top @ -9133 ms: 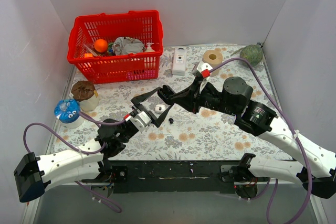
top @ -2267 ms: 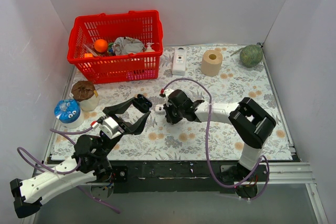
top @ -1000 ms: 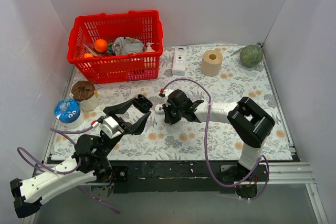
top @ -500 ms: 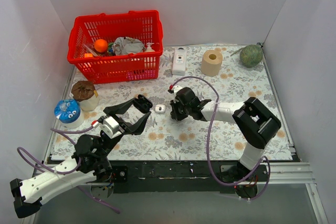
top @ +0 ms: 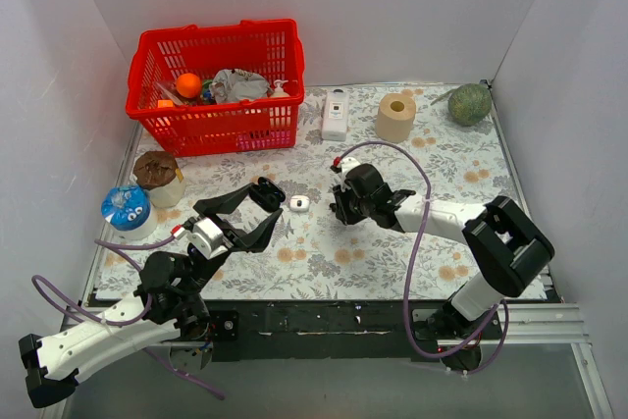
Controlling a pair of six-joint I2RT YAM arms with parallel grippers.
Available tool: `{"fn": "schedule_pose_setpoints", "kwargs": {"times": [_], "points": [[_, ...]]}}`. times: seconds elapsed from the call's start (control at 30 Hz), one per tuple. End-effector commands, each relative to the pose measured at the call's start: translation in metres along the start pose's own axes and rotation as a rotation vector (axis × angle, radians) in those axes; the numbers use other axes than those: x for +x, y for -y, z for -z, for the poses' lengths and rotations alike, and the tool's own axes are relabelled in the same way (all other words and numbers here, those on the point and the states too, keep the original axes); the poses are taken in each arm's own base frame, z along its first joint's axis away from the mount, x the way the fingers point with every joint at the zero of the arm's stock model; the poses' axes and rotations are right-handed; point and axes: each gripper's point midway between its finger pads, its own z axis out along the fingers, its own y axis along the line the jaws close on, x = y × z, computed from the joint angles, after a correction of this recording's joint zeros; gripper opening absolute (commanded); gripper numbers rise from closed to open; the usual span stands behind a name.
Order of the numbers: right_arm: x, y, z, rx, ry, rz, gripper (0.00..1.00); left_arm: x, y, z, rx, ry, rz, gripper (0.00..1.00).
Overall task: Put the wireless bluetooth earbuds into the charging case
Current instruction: Adjust the earbud at the center of the board, then pick up the earbud from the center of the board.
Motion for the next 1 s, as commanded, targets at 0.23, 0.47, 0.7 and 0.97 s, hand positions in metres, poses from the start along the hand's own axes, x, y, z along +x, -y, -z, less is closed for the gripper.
{"fn": "schedule_pose_setpoints", "kwargs": {"times": [0.23,0.47,0.7,0.97], "points": [[-0.055,0.013,0.021,0.1,0.14,0.02,0.31,-0.006,0.002,-0.002,0.008,0.014,0.007,0.0],[-0.053,0.026,-0.002,0.114,0.06,-0.016,0.35,-0.005,0.001,-0.002,0.007,0.013,0.006,0.0],[-0.046,0.023,-0.018,0.09,0.014,-0.008,0.4,-0.003,0.002,-0.001,0.006,0.008,0.009,0.0],[-0.034,0.024,-0.022,0.083,-0.018,-0.006,0.44,-0.002,0.002,-0.001,0.008,0.007,0.011,0.0]]}}
